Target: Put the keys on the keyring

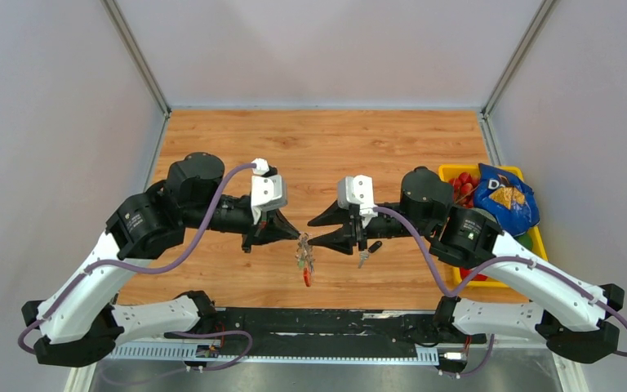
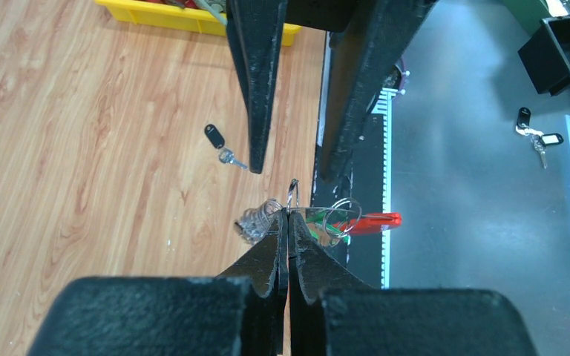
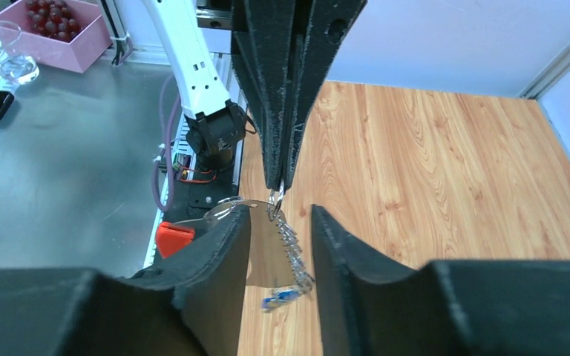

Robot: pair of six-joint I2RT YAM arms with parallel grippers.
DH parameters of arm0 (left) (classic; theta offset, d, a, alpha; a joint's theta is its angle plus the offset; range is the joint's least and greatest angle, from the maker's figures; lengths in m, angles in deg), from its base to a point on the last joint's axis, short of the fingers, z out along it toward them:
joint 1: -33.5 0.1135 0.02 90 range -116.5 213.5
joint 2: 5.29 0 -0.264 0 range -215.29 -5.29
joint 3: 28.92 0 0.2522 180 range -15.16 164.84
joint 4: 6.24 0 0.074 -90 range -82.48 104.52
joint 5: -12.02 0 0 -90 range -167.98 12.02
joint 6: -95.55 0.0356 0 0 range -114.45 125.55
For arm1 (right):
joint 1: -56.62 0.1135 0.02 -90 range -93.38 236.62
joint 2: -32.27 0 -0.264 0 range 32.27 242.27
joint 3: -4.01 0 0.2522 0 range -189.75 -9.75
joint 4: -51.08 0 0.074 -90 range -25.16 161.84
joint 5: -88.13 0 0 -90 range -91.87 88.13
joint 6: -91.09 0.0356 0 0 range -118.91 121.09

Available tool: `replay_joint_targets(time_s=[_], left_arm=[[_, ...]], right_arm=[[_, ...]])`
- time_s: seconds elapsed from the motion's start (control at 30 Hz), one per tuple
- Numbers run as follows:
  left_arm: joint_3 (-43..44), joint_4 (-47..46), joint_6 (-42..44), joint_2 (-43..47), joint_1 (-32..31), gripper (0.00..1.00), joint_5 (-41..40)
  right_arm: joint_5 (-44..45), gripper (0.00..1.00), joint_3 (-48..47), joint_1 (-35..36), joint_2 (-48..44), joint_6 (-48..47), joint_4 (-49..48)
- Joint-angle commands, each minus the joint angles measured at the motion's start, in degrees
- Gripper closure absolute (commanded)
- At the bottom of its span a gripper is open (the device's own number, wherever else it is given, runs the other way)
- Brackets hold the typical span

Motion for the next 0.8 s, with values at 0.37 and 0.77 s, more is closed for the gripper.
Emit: replay_joint_targets(time_s=[0.37,0.77], left_arm=[[-0.35,-2.96,1.8,2.17,-0.36,1.0,2.02],[-0.9,-3.13,1.89,2.88,-0.37,1.0,1.47]], right_arm=[[-3.12,0.58,-4.93,-0.06,3.81,0.97,-0.12],[-4.71,0.93,-5.54,0.02,5.54,1.2,0.17]])
